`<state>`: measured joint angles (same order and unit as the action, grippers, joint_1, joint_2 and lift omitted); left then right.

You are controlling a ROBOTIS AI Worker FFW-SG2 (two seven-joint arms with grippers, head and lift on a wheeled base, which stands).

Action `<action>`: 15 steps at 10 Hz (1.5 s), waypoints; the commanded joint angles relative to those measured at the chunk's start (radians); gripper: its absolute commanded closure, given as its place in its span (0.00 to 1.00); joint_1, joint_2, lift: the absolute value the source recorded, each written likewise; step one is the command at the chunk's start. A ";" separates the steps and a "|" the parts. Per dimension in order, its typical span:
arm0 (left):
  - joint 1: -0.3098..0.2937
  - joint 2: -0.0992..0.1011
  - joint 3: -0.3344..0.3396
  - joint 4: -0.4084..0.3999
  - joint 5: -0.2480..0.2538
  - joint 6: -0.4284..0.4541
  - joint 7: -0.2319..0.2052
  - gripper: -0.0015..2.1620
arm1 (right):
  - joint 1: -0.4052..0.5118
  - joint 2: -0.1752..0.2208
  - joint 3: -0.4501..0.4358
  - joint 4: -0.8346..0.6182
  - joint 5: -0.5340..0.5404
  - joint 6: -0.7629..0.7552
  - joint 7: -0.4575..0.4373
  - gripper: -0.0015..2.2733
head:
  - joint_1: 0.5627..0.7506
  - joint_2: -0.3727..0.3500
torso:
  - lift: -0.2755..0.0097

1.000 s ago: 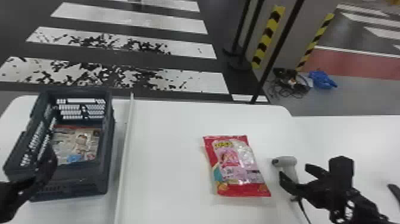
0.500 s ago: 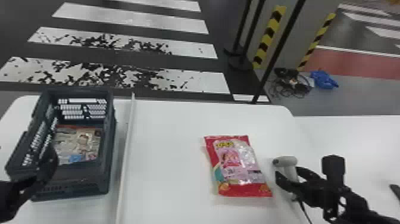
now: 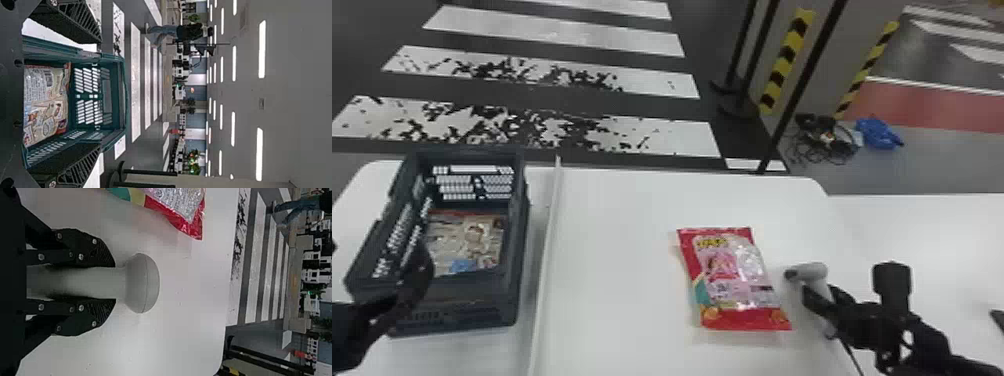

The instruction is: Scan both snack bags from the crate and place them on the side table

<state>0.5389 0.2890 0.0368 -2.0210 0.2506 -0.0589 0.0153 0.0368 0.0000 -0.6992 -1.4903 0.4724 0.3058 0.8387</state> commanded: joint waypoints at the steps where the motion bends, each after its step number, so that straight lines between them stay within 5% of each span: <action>1: 0.001 -0.001 0.000 0.001 -0.001 0.000 0.000 0.03 | 0.009 0.001 -0.005 -0.028 0.000 0.000 0.000 0.98 | 0.70 0.19 | 0.62; 6: 0.001 -0.004 -0.002 0.007 -0.002 0.000 0.000 0.03 | 0.170 0.001 0.084 -0.406 -0.074 0.286 0.005 0.98 | 0.70 0.15 | 0.62; 15: -0.001 -0.002 -0.002 0.021 -0.001 -0.003 0.000 0.03 | 0.394 0.001 0.339 -0.720 -0.107 0.448 0.002 0.98 | 0.70 0.37 | 0.62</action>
<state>0.5384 0.2854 0.0353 -2.0006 0.2500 -0.0620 0.0153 0.4232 0.0000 -0.3752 -2.2012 0.3651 0.7491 0.8403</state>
